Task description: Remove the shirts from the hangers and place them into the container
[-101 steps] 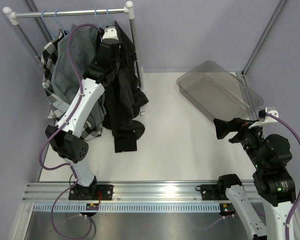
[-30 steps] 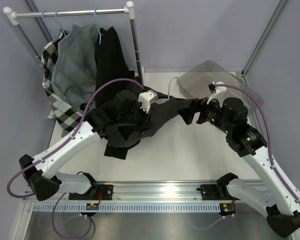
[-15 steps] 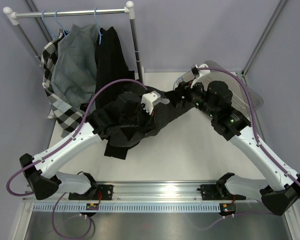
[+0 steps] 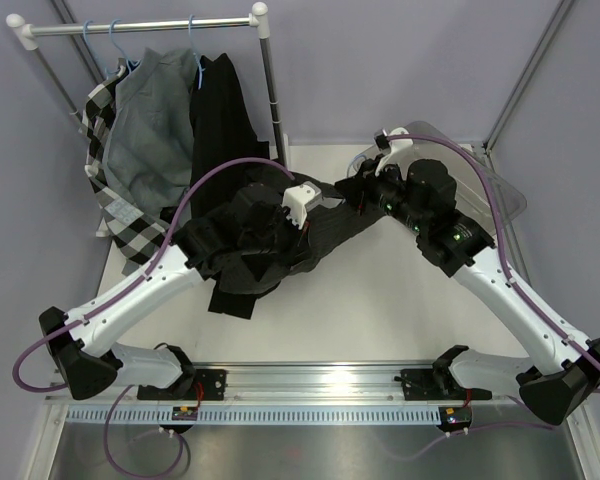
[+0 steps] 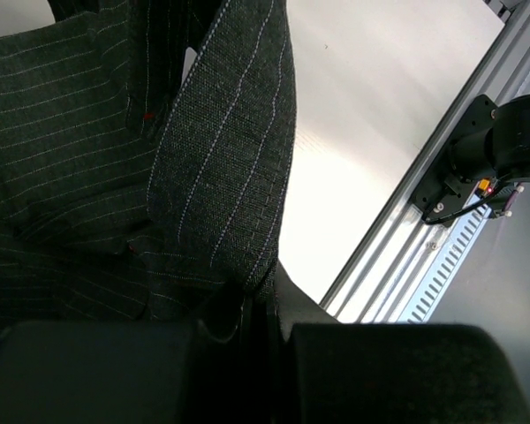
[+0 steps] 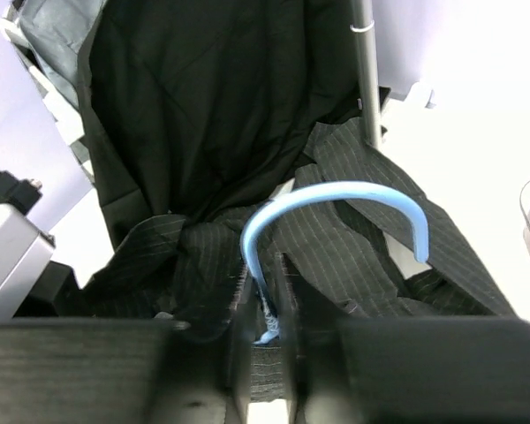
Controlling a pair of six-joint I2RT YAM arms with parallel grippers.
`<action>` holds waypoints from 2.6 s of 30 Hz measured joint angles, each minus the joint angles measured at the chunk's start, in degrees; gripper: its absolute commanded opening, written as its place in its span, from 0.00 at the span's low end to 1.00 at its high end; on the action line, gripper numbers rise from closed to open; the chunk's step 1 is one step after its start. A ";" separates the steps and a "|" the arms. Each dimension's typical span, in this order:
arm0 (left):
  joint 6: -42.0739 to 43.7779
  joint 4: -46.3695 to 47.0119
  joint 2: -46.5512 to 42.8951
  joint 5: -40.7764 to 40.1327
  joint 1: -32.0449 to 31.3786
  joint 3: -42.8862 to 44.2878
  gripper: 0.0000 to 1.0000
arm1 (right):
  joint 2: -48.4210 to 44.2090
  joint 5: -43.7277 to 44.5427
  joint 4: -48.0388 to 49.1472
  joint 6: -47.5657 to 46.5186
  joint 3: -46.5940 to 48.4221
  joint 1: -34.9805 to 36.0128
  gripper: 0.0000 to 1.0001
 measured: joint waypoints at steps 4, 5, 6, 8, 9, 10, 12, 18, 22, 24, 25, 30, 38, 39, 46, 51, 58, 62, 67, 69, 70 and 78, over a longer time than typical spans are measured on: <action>-0.59 0.39 -0.35 -0.92 -0.09 0.00 0.39 | 0.00 1.05 -1.31 -2.21 -0.02 0.00 0.00; -1.07 0.76 -0.74 -1.51 -0.11 0.00 0.57 | 0.00 1.33 -1.70 -2.56 -0.07 0.00 0.00; -1.11 1.11 -1.22 -1.95 -0.11 -0.02 0.64 | 0.00 1.55 -1.84 -2.67 -0.09 0.04 0.00; -1.84 1.57 -2.56 -2.82 -0.11 -0.04 0.74 | -0.02 2.03 -1.79 -3.02 -0.13 0.04 0.00; -2.21 1.77 -3.48 -3.26 -0.13 -0.20 0.79 | -0.07 2.21 -1.77 -3.30 -0.13 0.04 0.00; -2.40 1.88 -4.39 -3.65 -0.15 -0.31 0.81 | -0.13 2.56 -1.77 -3.63 -0.17 0.04 0.00; -3.15 2.82 -6.58 -4.68 -0.17 -0.96 0.85 | -0.24 3.04 -1.77 -4.37 -0.26 0.04 0.00; -5.40 6.49 -11.02 -8.11 -0.22 -2.49 0.87 | -0.26 3.21 -0.87 -6.08 -1.20 0.52 0.00; -7.30 8.24 -9.75 -11.41 -0.20 -2.47 0.82 | -0.26 3.56 0.09 -7.13 -1.68 1.40 0.00; -8.52 8.90 -8.09 -12.33 -0.07 -2.38 0.81 | -0.26 3.80 0.33 -7.56 -1.68 1.81 0.00; -9.07 8.98 -7.06 -12.39 0.04 -2.29 0.80 | -0.26 4.04 0.44 -7.78 -1.68 1.99 0.00; -11.61 9.11 -1.79 -12.35 0.57 -1.20 0.65 | -0.26 4.63 0.74 -8.41 -1.68 2.38 0.00; -12.81 10.21 -0.66 -12.33 0.83 -1.09 0.64 | -0.26 5.03 1.25 -9.03 -1.70 2.56 0.00; -12.94 10.45 -0.79 -12.35 0.85 -1.09 0.64 | -0.26 5.03 1.25 -9.07 -1.70 2.56 0.00; -13.35 13.38 -4.20 -12.33 1.33 -1.40 0.60 | -0.26 5.03 1.27 -9.20 -1.84 2.56 0.00; -13.51 15.15 -5.42 -11.54 1.57 -1.60 0.58 | -0.24 5.03 1.27 -9.20 -2.08 2.56 0.00; -13.90 15.61 -5.35 -11.32 1.90 -3.17 0.61 | -0.24 5.03 1.27 -9.20 -2.08 2.56 0.00; -14.53 15.61 -4.87 -11.30 2.64 -3.52 0.60 | -0.24 5.03 1.27 -9.20 -2.08 2.58 0.00; -15.10 15.58 -3.85 -10.80 3.10 -3.52 0.49 | -0.24 5.03 1.27 -9.22 -2.08 2.58 0.00; -15.21 15.61 -3.41 -10.14 3.10 -3.52 0.48 | -0.24 5.03 1.27 -9.22 -2.08 2.58 0.00; -15.23 15.61 -3.19 -9.75 3.10 -3.52 0.47 | -0.24 5.03 1.25 -9.22 -2.08 2.58 0.00; -16.20 16.44 -2.71 -7.56 3.10 -3.52 0.10 | -0.24 6.14 1.22 -9.29 -2.08 2.60 0.00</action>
